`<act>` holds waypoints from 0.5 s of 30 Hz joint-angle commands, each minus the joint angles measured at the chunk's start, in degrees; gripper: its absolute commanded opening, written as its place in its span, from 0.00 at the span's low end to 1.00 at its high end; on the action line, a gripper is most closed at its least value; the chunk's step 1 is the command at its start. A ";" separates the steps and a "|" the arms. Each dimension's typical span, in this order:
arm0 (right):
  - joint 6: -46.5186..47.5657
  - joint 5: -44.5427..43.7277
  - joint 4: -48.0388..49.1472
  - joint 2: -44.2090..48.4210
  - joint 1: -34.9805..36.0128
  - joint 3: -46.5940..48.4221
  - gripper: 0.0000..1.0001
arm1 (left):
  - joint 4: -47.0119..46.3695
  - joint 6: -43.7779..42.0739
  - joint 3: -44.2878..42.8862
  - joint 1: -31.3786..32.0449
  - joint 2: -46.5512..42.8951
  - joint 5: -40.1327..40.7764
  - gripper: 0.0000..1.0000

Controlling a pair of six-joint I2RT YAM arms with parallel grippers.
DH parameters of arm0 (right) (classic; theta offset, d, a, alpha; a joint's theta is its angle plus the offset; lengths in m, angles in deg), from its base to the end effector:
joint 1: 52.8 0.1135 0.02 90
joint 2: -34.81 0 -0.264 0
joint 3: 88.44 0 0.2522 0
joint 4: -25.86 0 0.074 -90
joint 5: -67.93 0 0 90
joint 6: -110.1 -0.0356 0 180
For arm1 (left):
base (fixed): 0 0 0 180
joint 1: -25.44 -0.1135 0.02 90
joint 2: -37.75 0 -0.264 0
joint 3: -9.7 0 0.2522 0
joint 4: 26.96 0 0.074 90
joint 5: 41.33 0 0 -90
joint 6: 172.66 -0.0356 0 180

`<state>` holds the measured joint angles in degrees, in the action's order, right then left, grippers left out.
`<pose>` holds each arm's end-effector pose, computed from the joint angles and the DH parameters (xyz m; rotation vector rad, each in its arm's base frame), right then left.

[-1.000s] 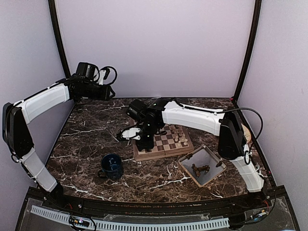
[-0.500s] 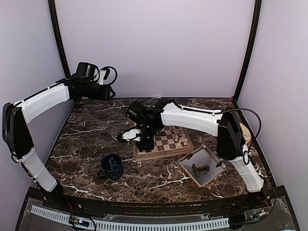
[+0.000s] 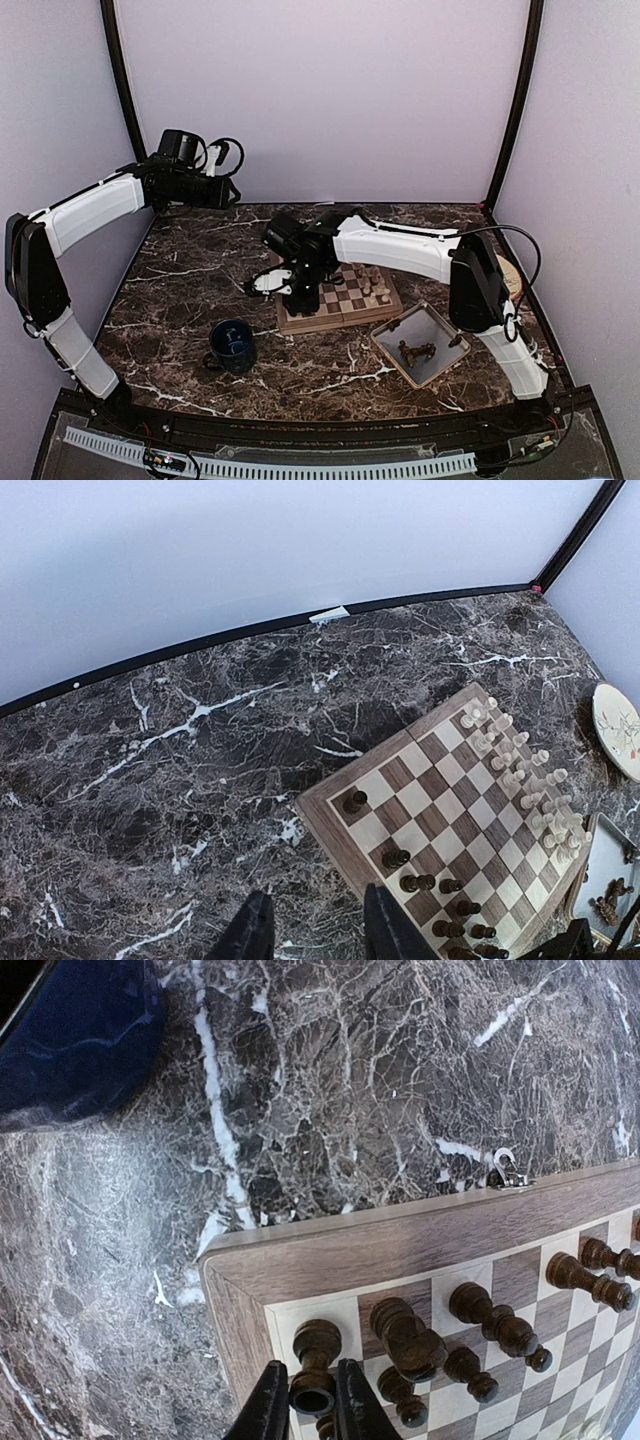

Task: Set up the chess pieces on the board
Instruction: Place the rook at a8.

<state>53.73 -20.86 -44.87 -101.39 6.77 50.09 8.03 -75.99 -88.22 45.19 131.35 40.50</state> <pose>0.2541 0.4340 0.2046 -2.0202 1.9027 0.1474 0.3578 -0.1339 0.3403 0.3283 2.1036 -0.4248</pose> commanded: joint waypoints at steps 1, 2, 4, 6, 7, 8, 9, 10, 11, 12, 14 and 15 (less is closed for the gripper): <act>-0.07 -0.62 1.49 -1.06 0.46 -0.42 0.22 | -0.24 -0.32 0.31 -0.33 -2.57 -0.81 0.33; -0.13 -0.75 1.57 -1.04 0.46 -0.41 0.24 | -0.21 -0.27 0.28 -0.34 -2.47 -0.80 0.33; -0.05 -0.86 1.54 -1.07 0.46 -0.38 0.25 | -0.14 -0.33 0.22 -0.35 -2.48 -0.88 0.33; -0.03 -0.86 1.43 -1.02 0.46 -0.42 0.26 | -0.20 -0.35 0.22 -0.35 -2.51 -0.89 0.33; -0.10 -0.94 1.42 -1.05 0.46 -0.42 0.26 | -0.15 -0.42 0.22 -0.34 -2.54 -0.89 0.33; -0.10 -1.01 1.46 -1.00 0.46 -0.42 0.27 | -0.12 -0.36 0.22 -0.39 -2.49 -0.89 0.33; -0.11 -1.07 1.35 -0.86 0.46 -0.31 0.27 | -0.08 -0.35 0.21 -0.33 -2.54 -0.93 0.33; -0.14 -1.16 1.26 -0.67 0.47 -0.22 0.28 | -0.09 -0.35 0.20 -0.34 -2.54 -1.02 0.33; -0.14 -1.21 1.17 -0.34 0.46 -0.10 0.28 | -0.12 -0.37 0.18 -0.33 -2.58 -0.98 0.33; -0.21 -1.28 1.04 0.09 0.46 0.00 0.29 | -0.14 -0.35 0.17 -0.36 -2.53 -1.02 0.33; -0.23 -1.20 0.59 1.73 0.46 0.16 0.30 | -0.12 -0.35 0.22 -0.34 -2.40 -1.20 0.33; -0.24 -0.96 0.18 2.78 0.46 -0.04 0.31 | -0.15 -0.37 0.21 -0.33 -2.39 -1.24 0.33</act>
<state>53.84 -21.82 -44.52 -101.47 6.77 50.00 8.03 -75.99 -88.22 45.19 131.35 40.28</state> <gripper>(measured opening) 0.296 0.329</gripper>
